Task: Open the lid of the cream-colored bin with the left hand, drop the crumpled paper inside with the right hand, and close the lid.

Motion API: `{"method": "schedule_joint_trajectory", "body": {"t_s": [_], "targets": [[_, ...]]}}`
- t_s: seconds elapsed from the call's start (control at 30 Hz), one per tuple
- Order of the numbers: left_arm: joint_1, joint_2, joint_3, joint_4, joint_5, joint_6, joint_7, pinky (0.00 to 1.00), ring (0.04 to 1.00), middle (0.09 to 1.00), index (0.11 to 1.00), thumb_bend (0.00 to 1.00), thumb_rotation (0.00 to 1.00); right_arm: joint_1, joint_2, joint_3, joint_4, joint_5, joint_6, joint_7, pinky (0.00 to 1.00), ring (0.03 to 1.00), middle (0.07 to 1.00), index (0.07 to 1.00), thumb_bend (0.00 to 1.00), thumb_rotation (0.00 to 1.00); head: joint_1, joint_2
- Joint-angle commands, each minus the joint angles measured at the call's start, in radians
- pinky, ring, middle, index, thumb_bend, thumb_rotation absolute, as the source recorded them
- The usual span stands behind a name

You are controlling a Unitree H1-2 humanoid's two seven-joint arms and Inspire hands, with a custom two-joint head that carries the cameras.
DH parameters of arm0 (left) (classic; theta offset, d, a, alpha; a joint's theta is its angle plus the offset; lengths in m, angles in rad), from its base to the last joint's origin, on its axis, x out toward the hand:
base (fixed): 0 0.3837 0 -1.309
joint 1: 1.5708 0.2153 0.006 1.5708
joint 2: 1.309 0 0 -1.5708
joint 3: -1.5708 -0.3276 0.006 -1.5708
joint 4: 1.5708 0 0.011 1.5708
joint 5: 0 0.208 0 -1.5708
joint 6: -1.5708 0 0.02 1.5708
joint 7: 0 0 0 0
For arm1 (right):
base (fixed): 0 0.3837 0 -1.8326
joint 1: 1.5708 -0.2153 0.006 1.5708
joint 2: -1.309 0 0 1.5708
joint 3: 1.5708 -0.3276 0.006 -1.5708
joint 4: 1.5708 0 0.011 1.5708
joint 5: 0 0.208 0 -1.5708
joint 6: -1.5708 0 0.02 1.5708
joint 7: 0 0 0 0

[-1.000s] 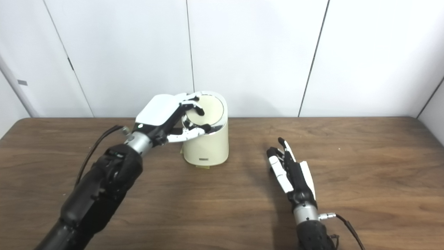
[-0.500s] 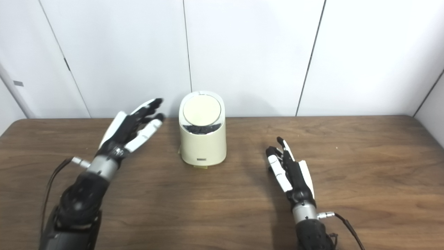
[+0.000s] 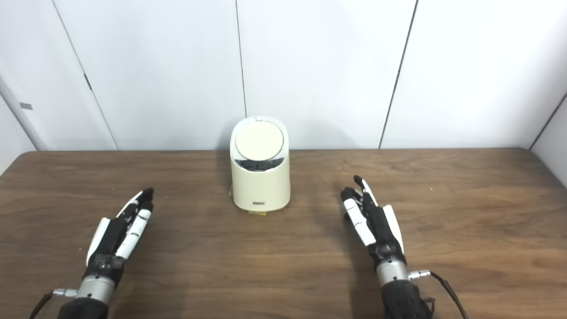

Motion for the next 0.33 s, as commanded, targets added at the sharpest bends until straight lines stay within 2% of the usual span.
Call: {"method": "schedule_joint_trajectory", "body": {"t_s": [0.0,0.1,0.3], "targets": [[-0.013,-0.007,0.013,0.004,-0.053,-0.047,0.010,0.98,0.977,0.956,0.979,0.37,0.78,-0.019,-0.011,-0.014,-0.039,0.004,-0.002,-0.001,0.73,0.842,0.881,0.961,0.51,0.96,-0.002,0.002],[0.002,-0.018,0.018,0.029,-0.103,-0.067,0.009,0.96,0.970,0.959,0.980,0.37,0.76,-0.010,-0.011,-0.024,-0.055,0.012,0.014,0.005,0.75,0.864,0.892,0.960,0.51,0.96,-0.007,0.005],[0.026,-0.031,0.006,0.068,-0.123,-0.118,0.022,0.95,0.955,0.954,0.975,0.38,0.74,0.008,-0.001,-0.056,-0.075,0.069,0.011,0.015,0.77,0.885,0.906,0.953,0.51,0.91,-0.015,0.008]]}}
